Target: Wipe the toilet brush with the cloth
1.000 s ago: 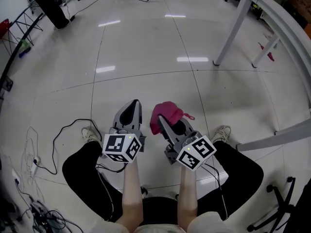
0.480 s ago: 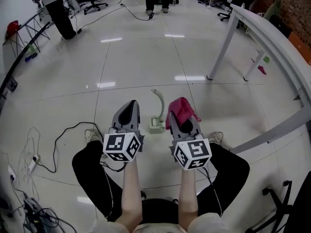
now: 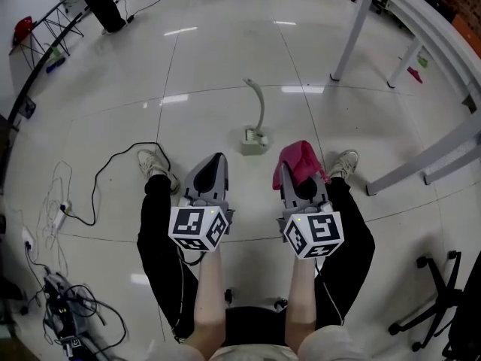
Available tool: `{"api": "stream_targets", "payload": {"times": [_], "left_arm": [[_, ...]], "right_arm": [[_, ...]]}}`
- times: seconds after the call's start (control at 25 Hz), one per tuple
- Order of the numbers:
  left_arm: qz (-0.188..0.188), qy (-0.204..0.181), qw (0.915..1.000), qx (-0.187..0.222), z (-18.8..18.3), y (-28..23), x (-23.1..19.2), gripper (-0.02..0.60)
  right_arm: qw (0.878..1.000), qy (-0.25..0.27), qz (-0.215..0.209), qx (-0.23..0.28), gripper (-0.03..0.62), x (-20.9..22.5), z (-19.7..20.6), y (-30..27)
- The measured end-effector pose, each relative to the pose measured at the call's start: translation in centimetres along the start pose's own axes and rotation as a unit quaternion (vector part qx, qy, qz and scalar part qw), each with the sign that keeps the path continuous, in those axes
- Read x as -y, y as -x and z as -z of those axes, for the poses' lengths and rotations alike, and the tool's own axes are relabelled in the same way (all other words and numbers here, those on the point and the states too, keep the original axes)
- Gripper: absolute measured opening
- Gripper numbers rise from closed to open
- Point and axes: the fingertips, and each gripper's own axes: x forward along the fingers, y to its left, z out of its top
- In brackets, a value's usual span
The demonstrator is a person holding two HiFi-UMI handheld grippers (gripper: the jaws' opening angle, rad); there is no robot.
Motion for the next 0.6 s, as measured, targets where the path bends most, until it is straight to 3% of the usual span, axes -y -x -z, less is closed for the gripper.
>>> {"api": "stream_targets", "payload": {"times": [0.24,0.48,0.6], "left_arm": [[-0.008,0.000,0.9999,0.014,-0.5,11.8,3.9,0.005],[-0.026,0.005,0.9995,0.016,0.3,24.8,8.3,0.005],[-0.034,0.004,0.9991,0.027,0.6,29.7,10.4,0.005]], "right_arm": [[1.000,-0.006,-0.020,0.006,0.032,-6.7,0.3,10.8],[0.998,-0.022,-0.050,-0.020,0.032,-12.6,2.5,23.3],[0.998,0.018,-0.038,-0.036,0.032,-13.9,3.5,27.9]]}}
